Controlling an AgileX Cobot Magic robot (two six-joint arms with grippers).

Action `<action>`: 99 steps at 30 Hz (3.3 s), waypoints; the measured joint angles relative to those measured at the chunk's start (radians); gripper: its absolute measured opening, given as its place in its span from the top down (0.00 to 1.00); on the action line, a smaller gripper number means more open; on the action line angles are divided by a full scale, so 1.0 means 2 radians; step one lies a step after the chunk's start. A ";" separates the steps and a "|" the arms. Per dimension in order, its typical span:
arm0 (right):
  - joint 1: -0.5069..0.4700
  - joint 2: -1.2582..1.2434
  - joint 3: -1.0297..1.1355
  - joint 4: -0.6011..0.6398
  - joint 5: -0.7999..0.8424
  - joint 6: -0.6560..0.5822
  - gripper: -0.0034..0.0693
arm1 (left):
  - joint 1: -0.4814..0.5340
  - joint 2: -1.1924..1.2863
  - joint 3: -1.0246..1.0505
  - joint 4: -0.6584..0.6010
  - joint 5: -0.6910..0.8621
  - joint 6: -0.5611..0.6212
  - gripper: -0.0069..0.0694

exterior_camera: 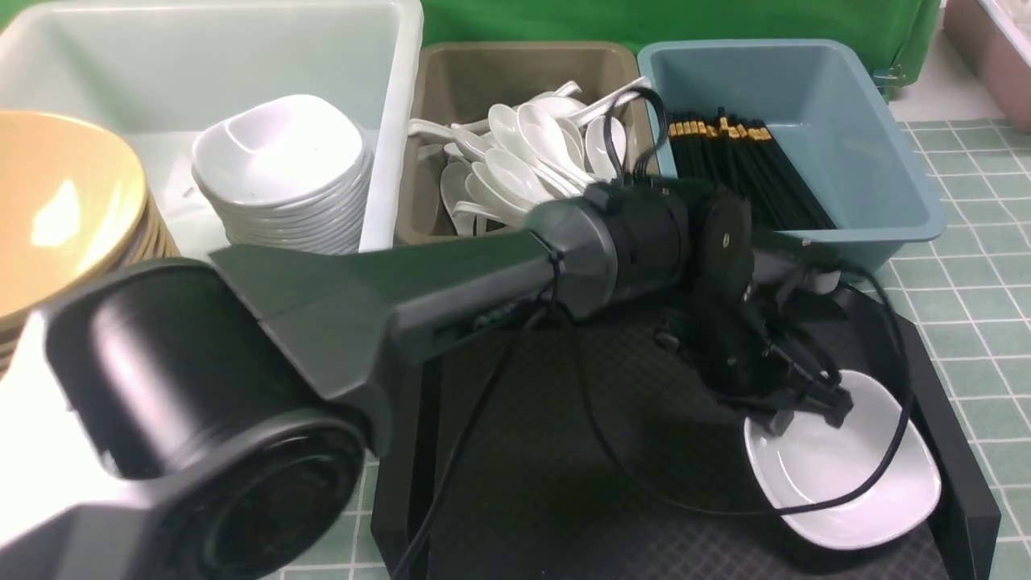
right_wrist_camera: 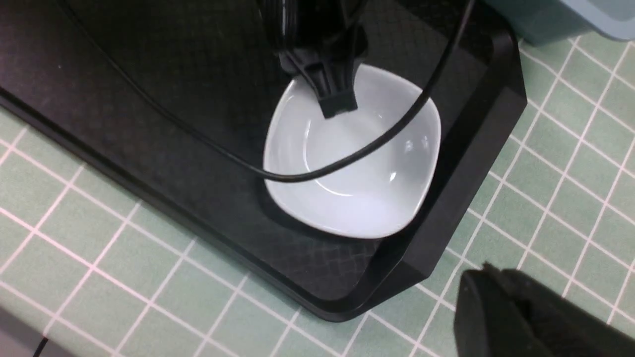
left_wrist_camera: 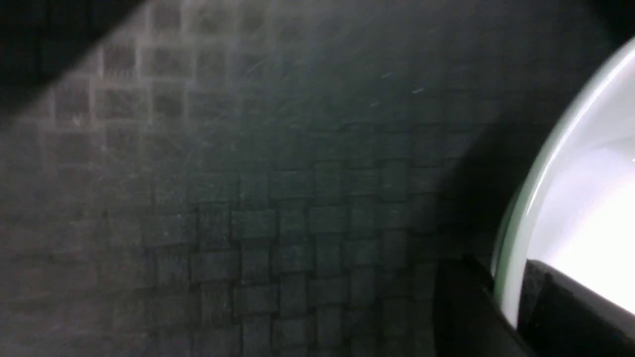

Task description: On blue table put chopsticks spoon bowls plates into blue grey white boxes.

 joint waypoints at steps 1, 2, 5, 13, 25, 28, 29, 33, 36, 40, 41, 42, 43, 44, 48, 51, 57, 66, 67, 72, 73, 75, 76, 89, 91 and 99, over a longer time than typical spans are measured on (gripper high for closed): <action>0.000 0.000 0.000 0.000 -0.005 0.000 0.89 | 0.002 -0.010 -0.004 0.009 0.014 0.004 0.89; 0.000 0.000 0.000 0.000 -0.009 0.000 0.89 | 0.005 -0.018 -0.007 0.014 0.021 0.006 0.90; 0.000 0.003 -0.008 0.006 -0.026 -0.002 0.89 | 0.029 -0.058 -0.017 0.030 0.052 0.009 0.90; 0.000 0.090 -0.099 0.129 -0.067 -0.097 0.88 | 0.135 -0.208 -0.021 0.043 0.099 0.029 0.90; 0.118 0.304 -0.287 0.194 -0.081 -0.168 0.88 | 0.360 -0.294 -0.024 0.077 0.179 0.035 0.90; 0.157 0.352 -0.338 0.167 -0.081 -0.169 0.88 | 0.402 -0.290 -0.022 0.077 0.182 0.041 0.90; 0.164 0.366 -0.356 0.157 -0.081 -0.169 0.88 | 0.414 -0.288 -0.018 0.077 0.179 0.045 0.90; 0.171 0.414 -0.406 0.144 -0.081 -0.169 0.88 | 0.442 -0.268 0.000 0.076 0.160 0.059 0.90; 0.171 0.435 -0.427 0.131 -0.081 -0.169 0.88 | 0.449 -0.244 0.005 0.073 0.147 0.072 0.90; 0.171 0.448 -0.435 0.120 -0.081 -0.169 0.88 | 0.449 -0.206 0.006 0.066 0.128 0.092 0.90; 0.171 0.450 -0.436 0.115 -0.080 -0.169 0.87 | 0.449 -0.194 0.006 0.062 0.119 0.099 0.90; 0.171 0.450 -0.436 0.115 -0.078 -0.169 0.87 | 0.449 -0.183 0.006 0.057 0.109 0.104 0.90; 0.171 0.450 -0.437 0.109 -0.077 -0.169 0.87 | 0.449 -0.179 0.006 0.056 0.104 0.107 0.90; 0.171 0.450 -0.438 0.106 -0.075 -0.169 0.87 | 0.449 -0.175 0.006 0.054 0.096 0.111 0.89; 0.171 0.450 -0.438 0.095 -0.072 -0.169 0.87 | 0.449 -0.160 0.006 0.056 0.085 0.123 0.83; 0.171 0.450 -0.438 0.091 -0.071 -0.169 0.86 | 0.449 -0.152 0.006 0.067 0.086 0.131 0.73; 0.171 0.450 -0.438 0.086 -0.064 -0.169 0.86 | 0.449 -0.154 -0.002 0.090 0.090 0.134 0.39; 0.171 0.447 -0.438 0.029 -0.044 -0.142 0.86 | 0.449 -0.206 -0.118 0.094 0.191 0.085 0.30; 0.171 0.444 -0.438 0.024 -0.037 -0.138 0.86 | 0.449 -0.223 -0.129 0.093 0.196 0.083 0.33; 0.171 0.402 -0.417 0.016 -0.021 -0.125 0.85 | 0.449 -0.316 -0.123 0.095 0.208 0.079 0.61; 0.171 0.394 -0.407 0.016 -0.023 -0.121 0.85 | 0.449 -0.328 -0.116 0.096 0.208 0.078 0.65; 0.171 0.363 -0.379 0.015 -0.038 -0.113 0.85 | 0.449 -0.368 -0.078 0.098 0.209 0.076 0.79; 0.171 0.345 -0.354 0.015 -0.055 -0.106 0.85 | 0.449 -0.396 -0.047 0.098 0.209 0.075 0.85; 0.171 0.119 -0.063 0.015 -0.253 -0.068 0.85 | 0.449 -0.676 0.379 0.101 0.052 0.073 0.91; 0.171 0.071 -0.006 0.015 -0.304 -0.066 0.84 | 0.449 -0.748 0.461 0.101 -0.002 0.073 0.91; 0.174 -0.081 0.141 0.017 -0.463 -0.047 0.84 | 0.449 -0.930 0.636 0.101 -0.067 0.073 0.91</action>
